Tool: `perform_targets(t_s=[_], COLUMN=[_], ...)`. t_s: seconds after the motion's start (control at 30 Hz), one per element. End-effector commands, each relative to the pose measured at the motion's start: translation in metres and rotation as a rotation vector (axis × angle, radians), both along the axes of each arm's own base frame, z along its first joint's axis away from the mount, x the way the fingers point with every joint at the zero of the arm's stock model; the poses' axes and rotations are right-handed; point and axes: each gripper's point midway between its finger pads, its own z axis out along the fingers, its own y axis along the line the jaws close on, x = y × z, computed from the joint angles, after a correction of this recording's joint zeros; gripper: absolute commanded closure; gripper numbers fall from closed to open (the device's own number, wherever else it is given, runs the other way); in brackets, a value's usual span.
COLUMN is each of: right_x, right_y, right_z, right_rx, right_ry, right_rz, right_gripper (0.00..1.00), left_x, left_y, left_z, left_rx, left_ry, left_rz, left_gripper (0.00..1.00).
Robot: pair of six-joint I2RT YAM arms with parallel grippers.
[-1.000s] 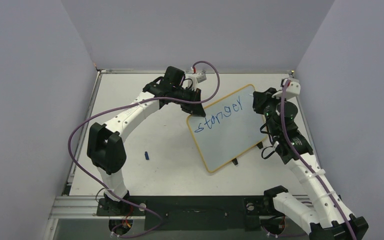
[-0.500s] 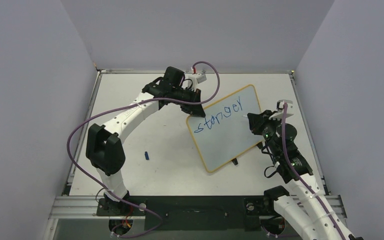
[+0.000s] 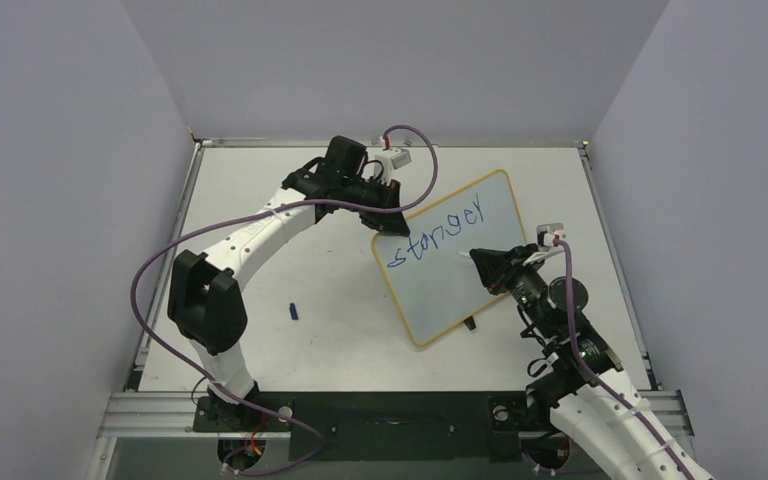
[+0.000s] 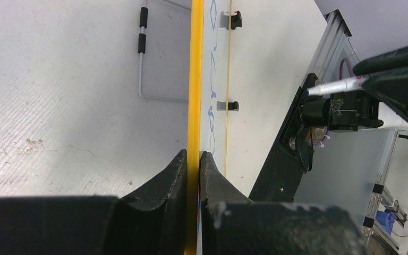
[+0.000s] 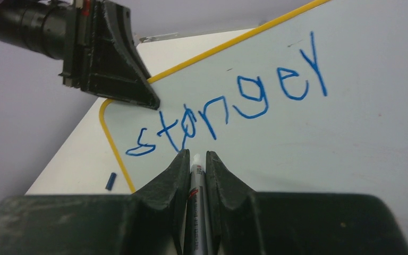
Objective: Write a sentence on the whiteboard
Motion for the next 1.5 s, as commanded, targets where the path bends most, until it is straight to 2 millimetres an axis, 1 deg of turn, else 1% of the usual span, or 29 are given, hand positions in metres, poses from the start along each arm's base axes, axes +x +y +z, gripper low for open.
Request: perform_targets(t_s=[0.0,0.33,0.43,0.57,0.6,0.63,0.77,0.8,0.97,1.2,1.47], right_x=[-0.008,-0.019,-0.019,-0.022,-0.024,-0.023,-0.031,-0.030,-0.039,-0.046,-0.046], right_y=[0.009,0.022,0.023,0.031,0.036,0.035,0.046,0.046,0.060,0.078,0.084], right_z=[0.016,0.013,0.013,0.012,0.010,0.010,0.008,0.007,0.001,-0.005,-0.007], right_rx=[0.016,0.032,0.029,0.011,0.004,-0.005,-0.039,-0.048,-0.094,-0.138,-0.163], right_ry=[-0.076,-0.085,-0.084,-0.077,-0.071,-0.074,-0.073,-0.069,-0.073,-0.087,-0.097], right_rz=[0.017,0.060,0.047,0.060,0.075,0.059,0.077,0.068,0.100,0.135,0.134], right_gripper=[1.00,1.00,1.00,1.00,1.00,1.00,1.00,1.00,1.00,1.00,1.00], left_x=[0.020,0.018,0.018,0.018,0.018,0.018,0.018,0.017,0.017,0.018,0.018], left_y=[0.012,0.013,0.012,0.012,0.012,0.012,0.012,0.012,0.013,0.012,0.012], left_z=[0.019,0.018,0.019,0.019,0.020,0.021,0.021,0.022,0.021,0.021,0.020], left_rx=[0.018,0.015,0.012,0.010,0.009,0.007,0.005,0.005,0.006,0.005,0.005], left_ry=[-0.148,-0.146,-0.147,-0.144,-0.146,-0.147,-0.148,-0.149,-0.149,-0.148,-0.149], left_rz=[0.066,0.065,0.067,0.070,0.070,0.071,0.072,0.071,0.071,0.072,0.072], left_gripper=[1.00,1.00,1.00,1.00,1.00,1.00,1.00,1.00,1.00,1.00,1.00])
